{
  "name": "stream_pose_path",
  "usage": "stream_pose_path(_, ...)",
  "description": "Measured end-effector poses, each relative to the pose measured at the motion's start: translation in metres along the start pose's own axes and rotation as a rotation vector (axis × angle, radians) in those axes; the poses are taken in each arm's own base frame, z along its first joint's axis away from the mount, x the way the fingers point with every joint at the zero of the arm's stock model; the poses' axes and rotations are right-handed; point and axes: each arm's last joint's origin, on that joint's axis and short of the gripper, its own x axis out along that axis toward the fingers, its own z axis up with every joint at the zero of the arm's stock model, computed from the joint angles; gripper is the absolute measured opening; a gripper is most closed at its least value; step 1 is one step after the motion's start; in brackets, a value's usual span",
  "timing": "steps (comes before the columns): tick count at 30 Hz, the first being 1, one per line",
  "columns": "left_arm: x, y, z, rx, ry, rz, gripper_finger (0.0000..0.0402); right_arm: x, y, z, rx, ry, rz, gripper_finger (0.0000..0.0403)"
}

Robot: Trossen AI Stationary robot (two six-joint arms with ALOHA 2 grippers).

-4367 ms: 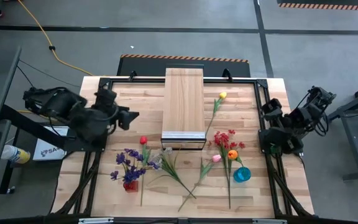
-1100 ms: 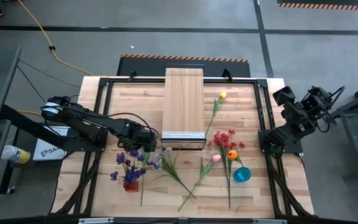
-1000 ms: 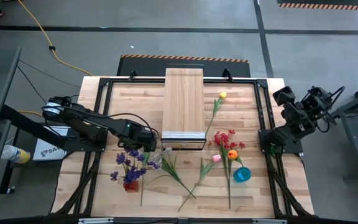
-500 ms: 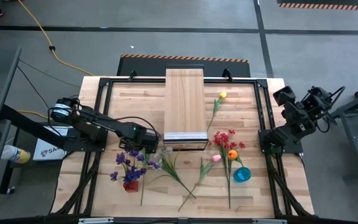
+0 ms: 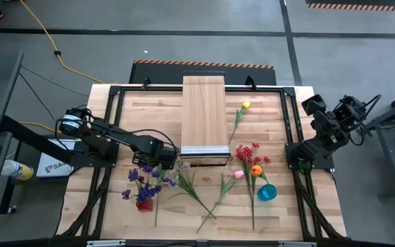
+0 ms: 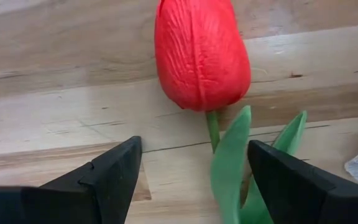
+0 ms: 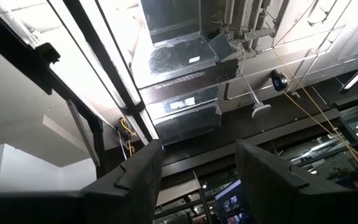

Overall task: Pick and place flowers into a vace then onto a shelf
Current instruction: Put the red tulip into the blue vase

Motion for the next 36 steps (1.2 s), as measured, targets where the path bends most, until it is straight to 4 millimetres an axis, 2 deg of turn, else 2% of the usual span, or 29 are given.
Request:
stream_pose_path(29, 0.0005, 0.0032, 0.0006, -0.030, -0.019, 0.033, 0.0329, 0.0000, 0.0002, -0.0004, 0.007, 0.004, 0.002, 0.0185)
stream_pose_path(32, 0.0005, 0.0032, 0.0006, -0.048, -0.019, 0.033, 0.0310, 0.0000, 0.0002, -0.0004, 0.007, 0.004, 0.002, 0.0183)
stream_pose_path(36, 0.0005, 0.0033, 0.0007, -0.051, -0.023, 0.034, 0.0252, 0.0000, 0.0002, -0.0004, 0.007, 0.004, 0.002, 0.0186)
